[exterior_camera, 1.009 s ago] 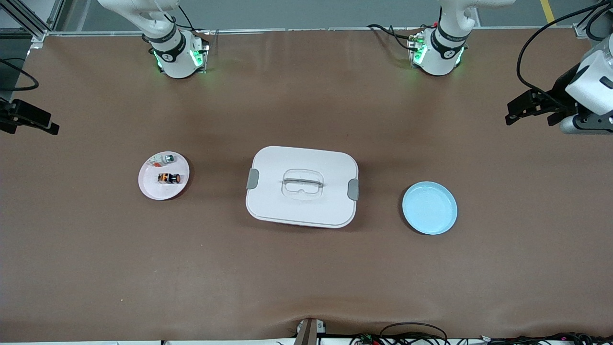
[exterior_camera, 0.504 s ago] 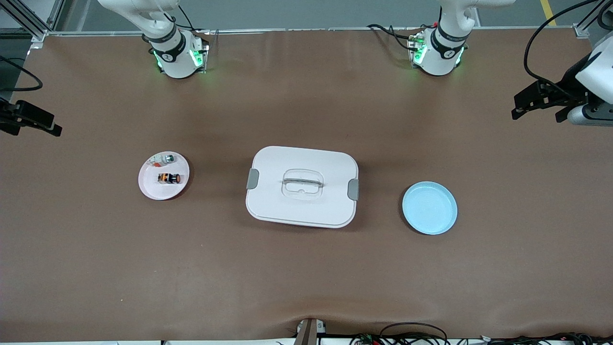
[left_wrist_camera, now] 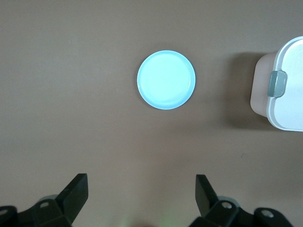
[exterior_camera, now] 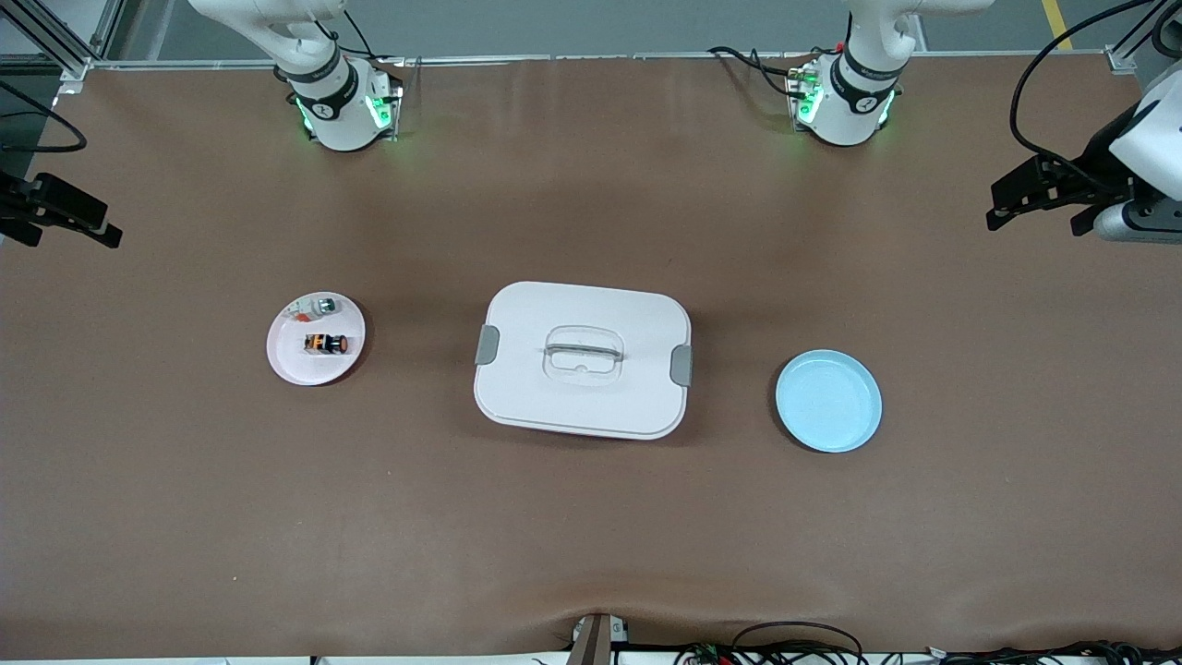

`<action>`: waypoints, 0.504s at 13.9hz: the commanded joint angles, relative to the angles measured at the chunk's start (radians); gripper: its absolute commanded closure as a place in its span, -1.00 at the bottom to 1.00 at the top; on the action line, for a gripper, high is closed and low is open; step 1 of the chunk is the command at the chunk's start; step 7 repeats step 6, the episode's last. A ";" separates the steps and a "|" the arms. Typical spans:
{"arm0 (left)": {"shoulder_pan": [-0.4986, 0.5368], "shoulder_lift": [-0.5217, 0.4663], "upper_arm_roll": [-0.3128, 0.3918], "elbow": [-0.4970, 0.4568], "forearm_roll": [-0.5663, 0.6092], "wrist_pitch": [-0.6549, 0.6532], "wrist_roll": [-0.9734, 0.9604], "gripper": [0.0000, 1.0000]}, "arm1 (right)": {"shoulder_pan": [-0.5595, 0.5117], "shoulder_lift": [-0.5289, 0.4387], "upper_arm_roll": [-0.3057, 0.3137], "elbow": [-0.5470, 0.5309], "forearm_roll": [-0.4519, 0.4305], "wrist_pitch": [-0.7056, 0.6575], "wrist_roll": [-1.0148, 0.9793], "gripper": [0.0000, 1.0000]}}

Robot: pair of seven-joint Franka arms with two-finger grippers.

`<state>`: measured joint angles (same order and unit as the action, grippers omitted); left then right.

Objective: Transfer orange switch to right arm and place

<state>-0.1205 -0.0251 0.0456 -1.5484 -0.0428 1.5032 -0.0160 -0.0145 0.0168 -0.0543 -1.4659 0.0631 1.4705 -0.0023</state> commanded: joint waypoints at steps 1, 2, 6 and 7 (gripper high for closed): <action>-0.001 0.002 0.002 0.016 0.020 -0.020 0.019 -1.00 | 0.014 -0.031 0.001 -0.036 -0.002 0.011 0.004 -1.00; 0.001 0.002 0.002 0.016 0.020 -0.020 0.019 -1.00 | 0.014 -0.031 0.001 -0.034 -0.005 0.014 0.004 -1.00; -0.001 0.002 0.002 0.017 0.018 -0.020 0.021 -1.00 | 0.033 -0.031 0.001 -0.034 -0.054 0.017 0.004 -1.00; -0.001 0.002 0.002 0.017 0.018 -0.020 0.021 -1.00 | 0.033 -0.031 0.001 -0.034 -0.054 0.017 0.004 -1.00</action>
